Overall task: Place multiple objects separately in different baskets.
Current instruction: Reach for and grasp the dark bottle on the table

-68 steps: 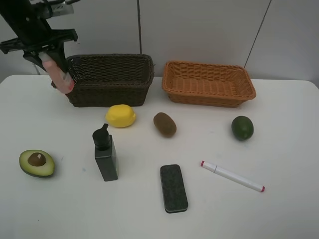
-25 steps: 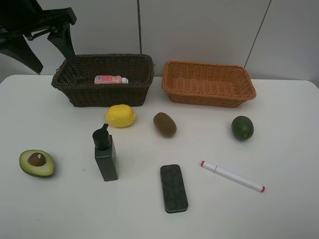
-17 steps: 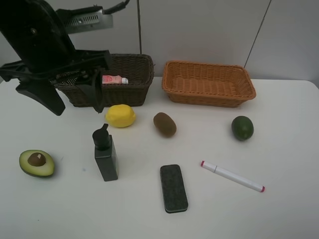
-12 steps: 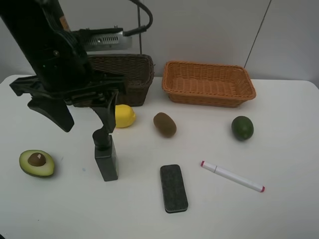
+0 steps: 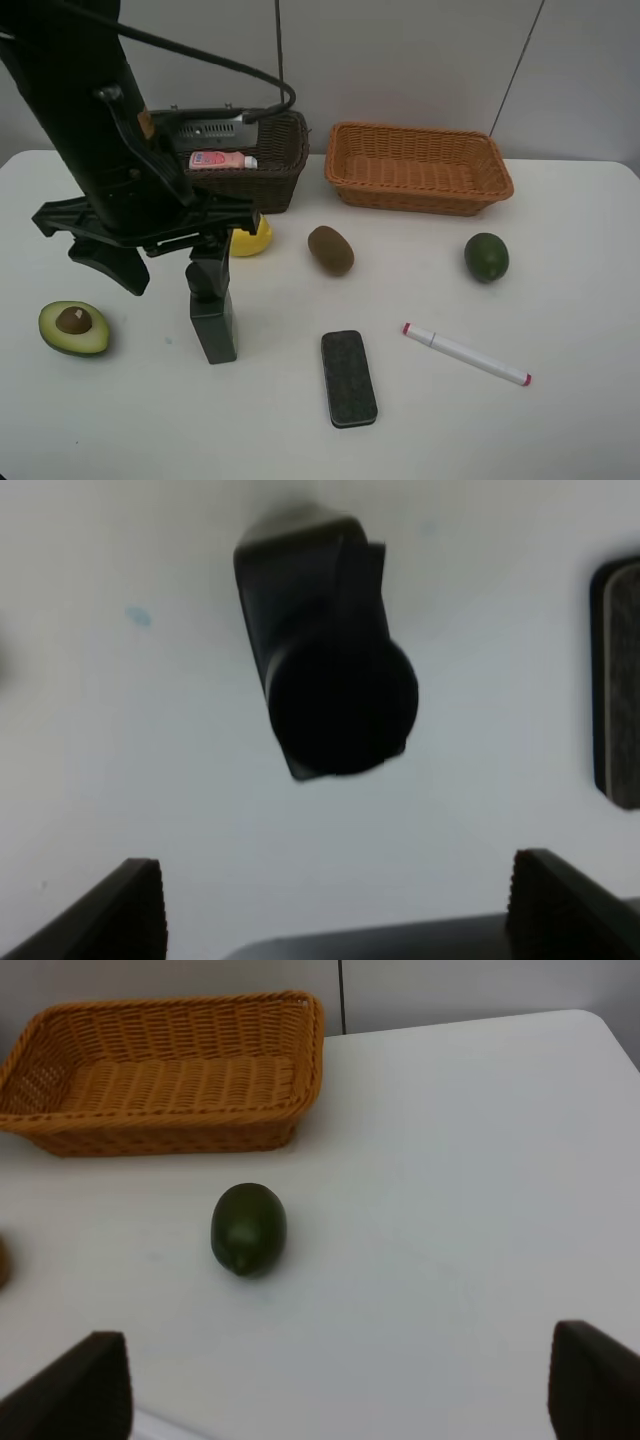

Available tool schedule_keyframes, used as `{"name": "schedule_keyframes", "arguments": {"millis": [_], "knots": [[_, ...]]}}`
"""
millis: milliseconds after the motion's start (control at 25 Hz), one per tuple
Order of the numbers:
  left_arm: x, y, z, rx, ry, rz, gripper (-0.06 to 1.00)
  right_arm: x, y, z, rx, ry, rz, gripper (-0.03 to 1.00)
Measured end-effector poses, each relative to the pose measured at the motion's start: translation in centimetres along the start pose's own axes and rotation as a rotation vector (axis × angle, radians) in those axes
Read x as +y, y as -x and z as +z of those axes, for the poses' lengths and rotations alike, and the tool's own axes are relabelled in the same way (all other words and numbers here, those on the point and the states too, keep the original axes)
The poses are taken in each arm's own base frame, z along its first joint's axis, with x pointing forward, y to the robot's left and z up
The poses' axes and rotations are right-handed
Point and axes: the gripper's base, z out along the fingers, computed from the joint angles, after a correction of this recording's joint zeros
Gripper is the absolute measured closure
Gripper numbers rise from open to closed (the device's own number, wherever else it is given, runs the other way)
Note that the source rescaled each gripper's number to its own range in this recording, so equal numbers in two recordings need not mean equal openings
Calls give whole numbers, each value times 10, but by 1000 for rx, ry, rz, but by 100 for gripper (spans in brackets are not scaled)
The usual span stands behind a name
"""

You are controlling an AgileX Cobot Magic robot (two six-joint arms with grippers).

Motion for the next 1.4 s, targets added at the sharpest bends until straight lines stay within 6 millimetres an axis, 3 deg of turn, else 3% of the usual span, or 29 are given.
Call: {"name": "schedule_keyframes", "arguments": {"millis": [240,720,840,880,960,1080,1280,1400], "knots": [[-2,11,21,-30,-1,8,11,0,0,0,0,0,0,-1],[-8,30,88,50,66,10,11,0,0,0,0,0,0,-1],[-8,32,91,48,70,13,12,0,0,0,0,0,0,-1],[-8,33,91,48,71,14,16,0,0,0,0,0,0,-1],[-8,33,91,48,72,14,34,0,0,0,0,0,0,-1],[-6,33,91,50,86,24,80,0,0,0,0,0,0,-1],[-7,33,83,41,70,59,81,0,0,0,0,0,0,-1],[-13,40,48,-46,-1,77,81,0,0,0,0,0,0,-1]]}}
